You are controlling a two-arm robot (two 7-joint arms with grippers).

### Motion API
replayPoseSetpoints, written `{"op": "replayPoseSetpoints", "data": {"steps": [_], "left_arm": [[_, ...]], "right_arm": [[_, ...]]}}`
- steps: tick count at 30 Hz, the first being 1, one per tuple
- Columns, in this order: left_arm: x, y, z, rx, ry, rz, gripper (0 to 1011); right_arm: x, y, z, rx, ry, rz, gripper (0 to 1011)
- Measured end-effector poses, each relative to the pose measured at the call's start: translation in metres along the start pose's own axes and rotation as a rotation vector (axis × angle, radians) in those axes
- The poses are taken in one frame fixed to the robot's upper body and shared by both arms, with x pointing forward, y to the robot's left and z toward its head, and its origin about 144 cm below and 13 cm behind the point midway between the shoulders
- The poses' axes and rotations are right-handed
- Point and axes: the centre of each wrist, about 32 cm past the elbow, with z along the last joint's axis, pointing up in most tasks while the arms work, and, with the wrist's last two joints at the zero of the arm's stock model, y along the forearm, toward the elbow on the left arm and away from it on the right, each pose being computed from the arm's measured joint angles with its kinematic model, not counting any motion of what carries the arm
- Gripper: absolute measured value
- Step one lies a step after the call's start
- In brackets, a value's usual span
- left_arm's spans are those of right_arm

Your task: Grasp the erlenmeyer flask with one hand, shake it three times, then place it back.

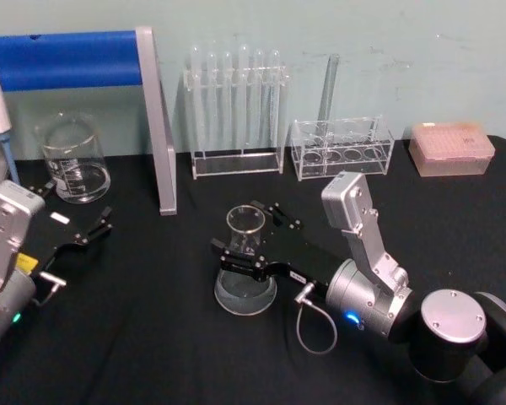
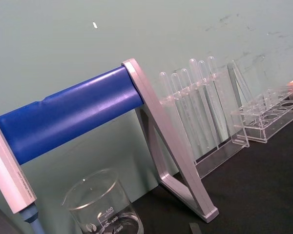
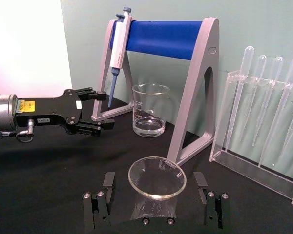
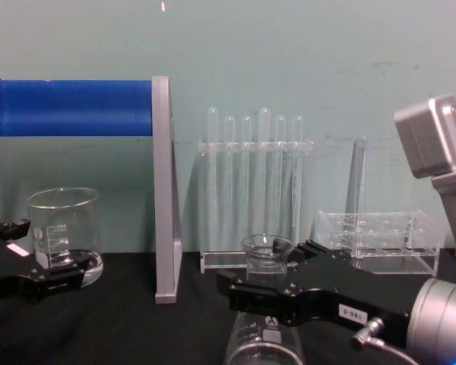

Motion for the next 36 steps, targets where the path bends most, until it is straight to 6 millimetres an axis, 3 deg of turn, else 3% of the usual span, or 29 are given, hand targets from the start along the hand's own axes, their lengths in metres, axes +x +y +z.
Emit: {"op": "replayPoseSetpoints", "data": {"steps": [14,29,36], "left_arm": [[0.000,0.000,0.000,0.000,0.000,0.000,1001],[0.000,0.000,0.000,0.000,0.000,0.000,1001],[0.000,0.000,0.000,0.000,0.000,0.000,1001]], "right_arm": [[0.004,-0.018,-0.002,-0.016,0.024,0.012,1000],[0.013,-0.078,0.002,-0.039,0.029,0.034,1000],[0.021,-0.096,0.002,-0.053,0.026,-0.021,1000]]}}
